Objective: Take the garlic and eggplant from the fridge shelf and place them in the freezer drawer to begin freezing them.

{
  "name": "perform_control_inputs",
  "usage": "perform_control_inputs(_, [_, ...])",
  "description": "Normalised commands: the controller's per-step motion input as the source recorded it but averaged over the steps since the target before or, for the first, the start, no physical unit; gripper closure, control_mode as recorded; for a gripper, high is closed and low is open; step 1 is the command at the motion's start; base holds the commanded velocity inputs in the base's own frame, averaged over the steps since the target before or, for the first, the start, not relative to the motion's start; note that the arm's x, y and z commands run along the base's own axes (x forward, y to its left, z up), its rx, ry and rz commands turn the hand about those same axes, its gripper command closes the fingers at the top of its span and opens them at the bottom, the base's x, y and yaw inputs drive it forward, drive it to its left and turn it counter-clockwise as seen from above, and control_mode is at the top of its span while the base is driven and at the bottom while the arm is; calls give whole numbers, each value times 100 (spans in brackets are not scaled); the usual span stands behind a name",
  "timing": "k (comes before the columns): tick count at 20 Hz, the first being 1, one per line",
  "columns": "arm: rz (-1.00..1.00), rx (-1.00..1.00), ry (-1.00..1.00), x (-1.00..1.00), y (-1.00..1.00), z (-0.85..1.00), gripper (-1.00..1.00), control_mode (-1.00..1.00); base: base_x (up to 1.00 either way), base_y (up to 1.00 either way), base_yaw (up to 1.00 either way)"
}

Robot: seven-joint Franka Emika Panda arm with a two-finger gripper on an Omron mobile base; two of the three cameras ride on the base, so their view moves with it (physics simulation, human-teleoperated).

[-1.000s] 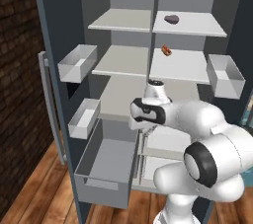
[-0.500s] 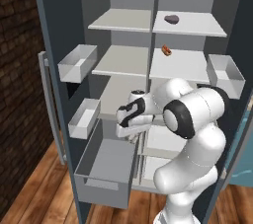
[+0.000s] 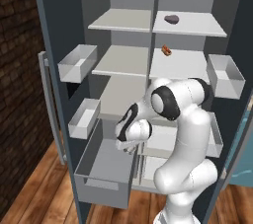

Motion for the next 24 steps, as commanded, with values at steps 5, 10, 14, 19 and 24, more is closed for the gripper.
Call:
perform_control_inputs(5, [3,0,0,46,23,-48,100,-100,0,0,0])
perform_control_inputs(10, [1,0,0,55,33,-52,100,-100,0,0,0])
perform_control_inputs(14, [2,0,4,47,33,-74,100,-100,0,0,0])
perform_control_inputs(19, [1,0,3,55,33,-71,100,-100,0,0,0])
perform_control_inputs(24, [0,-3,7,62,13,-76,100,-100,0,0,0])
